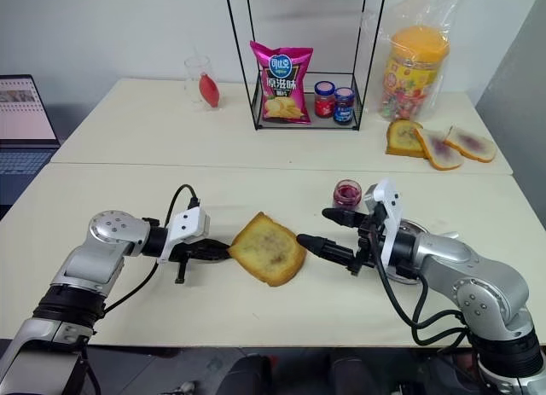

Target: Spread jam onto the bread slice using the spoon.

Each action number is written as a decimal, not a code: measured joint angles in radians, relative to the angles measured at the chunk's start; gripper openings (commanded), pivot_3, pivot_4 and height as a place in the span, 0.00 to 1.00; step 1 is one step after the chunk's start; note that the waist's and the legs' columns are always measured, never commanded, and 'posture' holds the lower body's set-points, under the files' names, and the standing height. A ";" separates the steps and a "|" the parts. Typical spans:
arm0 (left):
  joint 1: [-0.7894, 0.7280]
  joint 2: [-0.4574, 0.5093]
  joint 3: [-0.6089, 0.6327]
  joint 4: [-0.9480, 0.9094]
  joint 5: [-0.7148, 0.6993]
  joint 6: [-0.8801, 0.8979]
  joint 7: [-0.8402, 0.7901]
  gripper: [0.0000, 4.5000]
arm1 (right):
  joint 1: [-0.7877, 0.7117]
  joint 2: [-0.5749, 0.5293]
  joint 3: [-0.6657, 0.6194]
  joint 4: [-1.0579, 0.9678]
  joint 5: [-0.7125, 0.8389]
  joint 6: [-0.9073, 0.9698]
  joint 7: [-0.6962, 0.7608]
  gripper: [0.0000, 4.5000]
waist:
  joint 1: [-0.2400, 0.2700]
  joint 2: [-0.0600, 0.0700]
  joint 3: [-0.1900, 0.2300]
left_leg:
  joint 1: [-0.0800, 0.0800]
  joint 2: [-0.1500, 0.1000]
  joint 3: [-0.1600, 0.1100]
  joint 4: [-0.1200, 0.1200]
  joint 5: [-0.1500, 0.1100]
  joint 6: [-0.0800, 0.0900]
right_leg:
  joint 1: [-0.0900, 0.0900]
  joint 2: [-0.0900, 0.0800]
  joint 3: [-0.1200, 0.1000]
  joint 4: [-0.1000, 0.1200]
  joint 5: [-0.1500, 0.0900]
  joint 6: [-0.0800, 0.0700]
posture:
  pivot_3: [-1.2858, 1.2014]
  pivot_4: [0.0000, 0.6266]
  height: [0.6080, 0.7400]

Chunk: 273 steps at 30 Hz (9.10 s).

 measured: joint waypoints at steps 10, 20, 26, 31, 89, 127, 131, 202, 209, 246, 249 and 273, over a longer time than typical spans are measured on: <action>0.007 0.005 0.000 0.014 -0.004 -0.030 0.012 0.13 | 0.000 -0.018 0.000 -0.001 0.031 0.029 0.018 1.00 | 0.001 0.000 0.000 | 0.000 0.000 0.000 0.000 0.000 0.000 | 0.000 0.000 0.000 0.000 0.000 0.000 | 0.52 0.24 1.00; -0.006 0.032 0.002 0.040 -0.022 0.007 -0.006 0.58 | 0.021 -0.032 -0.004 -0.002 0.032 0.034 0.018 1.00 | 0.000 0.000 0.000 | 0.000 0.000 0.000 0.000 0.000 0.000 | 0.000 0.000 0.000 0.000 0.000 0.000 | 0.52 0.24 1.00; -0.009 0.082 0.002 0.028 -0.038 0.050 -0.044 0.82 | 0.097 -0.041 -0.072 -0.030 0.055 0.035 -0.011 1.00 | 0.001 0.000 0.000 | 0.000 0.000 -0.001 0.000 0.000 0.000 | 0.000 0.000 -0.001 0.000 0.000 0.000 | 0.52 0.24 1.00; -0.057 0.142 0.030 -0.029 -0.085 0.127 -0.096 0.99 | 0.284 -0.066 -0.229 -0.095 0.128 0.049 -0.092 1.00 | 0.013 0.000 0.000 | -0.001 0.000 -0.001 0.000 0.000 0.000 | 0.001 0.000 -0.001 -0.001 0.000 -0.001 | 0.52 0.24 1.00; -0.130 -0.275 -0.128 -0.388 -0.246 0.420 0.235 1.00 | 0.170 0.173 -0.553 0.674 0.284 -0.118 -0.297 0.00 | -0.004 0.006 -0.003 | 0.014 -0.001 0.010 -0.002 0.001 0.002 | 0.011 0.000 0.009 -0.002 0.001 0.002 | 0.52 0.24 1.00; -0.038 -0.321 0.032 -0.404 -0.284 0.396 0.475 1.00 | -0.312 0.111 -0.018 0.458 -0.223 -0.246 -0.254 0.00 | -0.012 0.011 0.000 | 0.006 -0.001 0.006 -0.003 0.001 0.002 | 0.004 0.000 0.006 -0.003 0.001 0.002 | 0.52 0.24 1.00; -0.030 -0.320 0.032 -0.422 -0.286 0.403 0.481 1.00 | -0.308 0.096 0.100 0.464 -0.398 -0.345 -0.161 0.00 | -0.011 0.011 0.000 | 0.006 -0.001 0.006 -0.003 0.001 0.002 | 0.004 0.000 0.005 -0.003 0.001 0.002 | 0.52 0.24 1.00; -0.035 -0.329 0.030 -0.409 -0.282 0.377 0.497 1.00 | -0.417 0.421 -0.386 0.509 -0.157 0.113 -0.549 0.00 | -0.010 0.011 0.000 | 0.005 -0.001 0.004 -0.003 0.001 0.002 | 0.004 0.000 0.004 -0.003 0.001 0.001 | 0.52 0.24 1.00; -0.035 -0.327 0.029 -0.409 -0.280 0.377 0.495 1.00 | -0.394 0.409 -0.376 0.503 -0.156 0.112 -0.541 0.00 | -0.010 0.011 0.000 | 0.005 -0.001 0.005 -0.004 0.001 0.002 | 0.004 0.000 0.004 -0.003 0.000 0.001 | 0.52 0.24 1.00; -0.033 -0.269 0.029 -0.398 -0.280 0.358 0.428 1.00 | -0.408 0.481 -0.543 0.515 0.249 0.114 -0.753 0.00 | -0.016 0.011 0.000 | 0.004 0.000 0.005 -0.005 0.001 0.002 | 0.002 0.000 0.004 -0.003 0.000 0.001 | 0.52 0.24 1.00; 0.017 -0.233 0.034 -0.443 -0.287 0.359 0.411 1.00 | -0.441 0.492 -0.506 0.503 0.320 0.120 -0.782 0.00 | -0.028 0.012 0.000 | 0.001 0.000 0.005 -0.005 0.001 0.002 | 0.000 0.000 0.004 -0.003 0.000 0.000 | 0.52 0.24 1.00; 0.800 -0.061 0.451 -1.005 -0.504 0.536 0.530 1.00 | -0.389 0.491 -0.009 0.551 0.144 0.147 -0.416 0.00 | -0.032 0.012 0.000 | -0.002 0.002 0.005 -0.005 0.001 0.002 | -0.006 0.000 0.004 -0.002 -0.001 -0.002 | 0.52 0.24 1.00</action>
